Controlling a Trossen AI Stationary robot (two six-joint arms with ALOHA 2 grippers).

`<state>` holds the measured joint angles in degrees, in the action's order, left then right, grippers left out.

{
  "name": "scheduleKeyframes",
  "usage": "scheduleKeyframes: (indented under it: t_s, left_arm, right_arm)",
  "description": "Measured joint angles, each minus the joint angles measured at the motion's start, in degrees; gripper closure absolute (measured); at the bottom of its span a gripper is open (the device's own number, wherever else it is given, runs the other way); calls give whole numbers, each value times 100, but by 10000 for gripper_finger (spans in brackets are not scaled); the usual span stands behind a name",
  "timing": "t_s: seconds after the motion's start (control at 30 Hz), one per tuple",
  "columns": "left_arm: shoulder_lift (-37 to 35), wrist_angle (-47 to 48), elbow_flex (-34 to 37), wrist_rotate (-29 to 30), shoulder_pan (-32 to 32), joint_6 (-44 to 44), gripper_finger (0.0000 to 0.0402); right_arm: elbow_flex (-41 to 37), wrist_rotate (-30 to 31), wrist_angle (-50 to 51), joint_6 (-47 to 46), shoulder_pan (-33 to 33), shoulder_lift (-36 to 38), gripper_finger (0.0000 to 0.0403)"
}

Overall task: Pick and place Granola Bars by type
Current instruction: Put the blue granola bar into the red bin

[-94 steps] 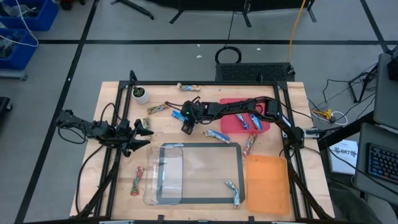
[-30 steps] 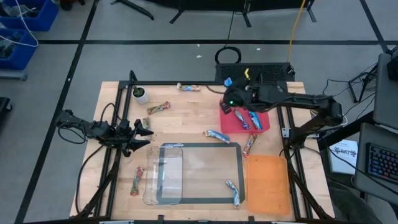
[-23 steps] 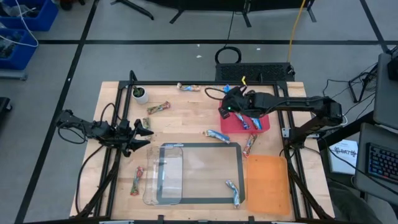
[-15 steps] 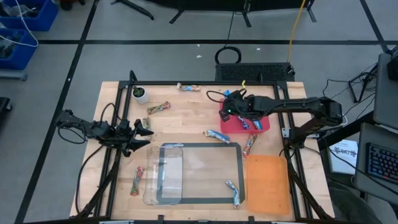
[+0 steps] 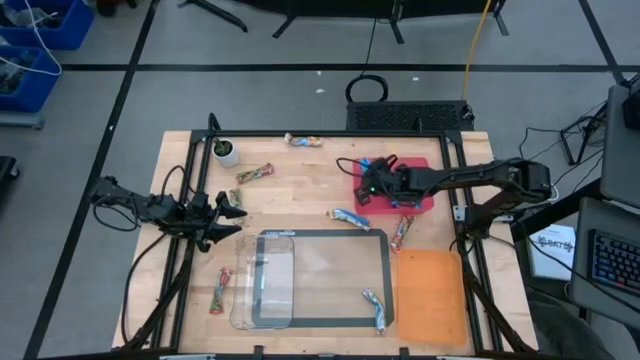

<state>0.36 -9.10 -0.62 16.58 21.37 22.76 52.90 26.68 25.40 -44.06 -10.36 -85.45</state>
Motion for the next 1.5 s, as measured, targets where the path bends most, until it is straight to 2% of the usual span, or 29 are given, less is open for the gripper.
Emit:
scheduleKeyframes:
  t_s: [0.27,0.63,0.73,0.97,1.27,1.5]
  left_arm:
    - [0,0,0,-1,2,0,147]
    - [-2,-3,0,-2,0,0,147]
    - [-2,-3,0,-2,0,0,147]
    - [-2,1,0,-2,0,0,147]
    - [-2,-3,0,-3,0,0,147]
    - [-2,0,0,-4,1,0,147]
  right_arm:
    - [-363,-21,-150,-43,10,-16,403]
    - [-461,-193,-468,317,-88,-483,403]
    - [-461,-420,-537,420,-187,-650,400]
    - [-459,-1027,-796,574,-347,-800,356]
    - [-459,-1115,-802,1013,-390,-590,293]
    - [-459,-1051,-741,1418,-594,-109,276]
